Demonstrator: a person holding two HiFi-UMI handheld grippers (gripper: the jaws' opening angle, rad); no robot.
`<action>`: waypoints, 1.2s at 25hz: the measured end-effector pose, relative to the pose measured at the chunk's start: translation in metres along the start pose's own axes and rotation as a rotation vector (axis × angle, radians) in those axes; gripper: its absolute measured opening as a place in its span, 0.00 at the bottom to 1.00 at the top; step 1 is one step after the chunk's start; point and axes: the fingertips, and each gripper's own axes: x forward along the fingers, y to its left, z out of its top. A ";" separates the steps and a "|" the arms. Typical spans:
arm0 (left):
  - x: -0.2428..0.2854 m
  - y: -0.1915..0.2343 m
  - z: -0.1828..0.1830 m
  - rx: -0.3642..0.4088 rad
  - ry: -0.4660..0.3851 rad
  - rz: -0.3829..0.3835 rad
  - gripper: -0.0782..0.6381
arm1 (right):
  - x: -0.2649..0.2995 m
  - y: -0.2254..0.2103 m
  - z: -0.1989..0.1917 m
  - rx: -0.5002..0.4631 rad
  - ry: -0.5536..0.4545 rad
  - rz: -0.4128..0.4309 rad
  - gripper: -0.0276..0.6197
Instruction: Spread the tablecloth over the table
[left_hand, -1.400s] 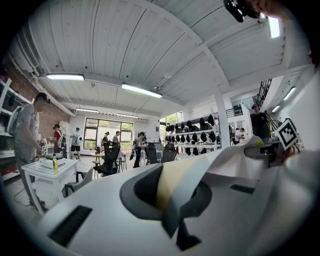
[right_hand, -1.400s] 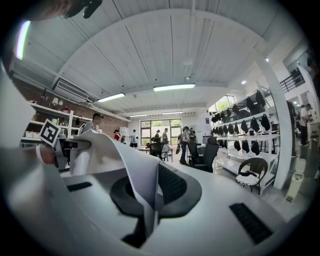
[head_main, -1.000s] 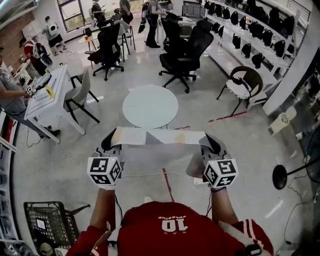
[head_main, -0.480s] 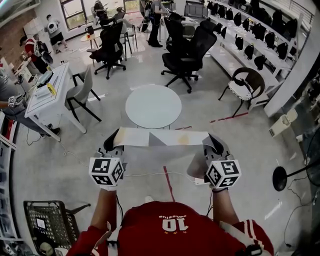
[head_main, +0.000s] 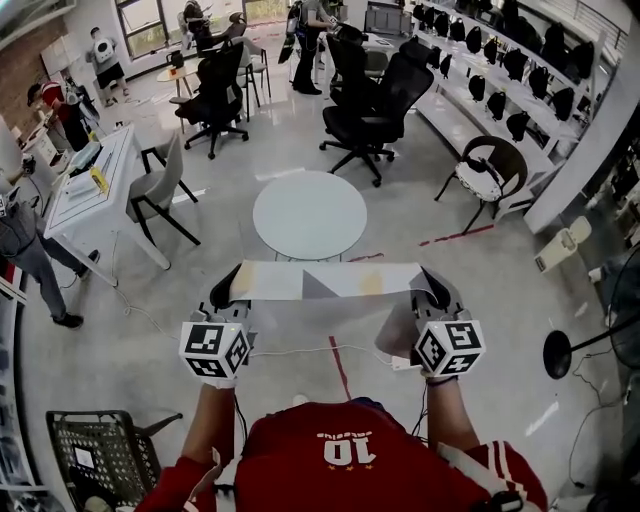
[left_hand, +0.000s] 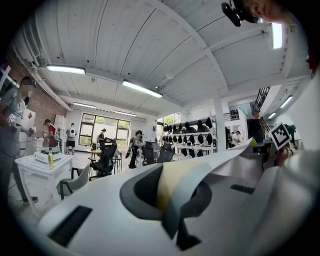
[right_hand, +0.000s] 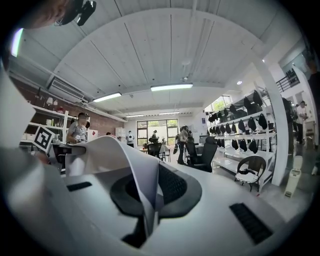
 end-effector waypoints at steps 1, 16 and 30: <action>0.000 0.003 0.000 -0.005 -0.004 -0.003 0.13 | 0.001 0.002 0.000 -0.003 0.001 -0.003 0.07; 0.026 0.030 0.000 -0.039 -0.028 -0.037 0.13 | 0.027 0.010 0.008 -0.024 -0.001 -0.020 0.07; 0.129 0.051 0.019 0.001 -0.022 -0.008 0.13 | 0.122 -0.046 0.020 0.006 -0.016 0.014 0.07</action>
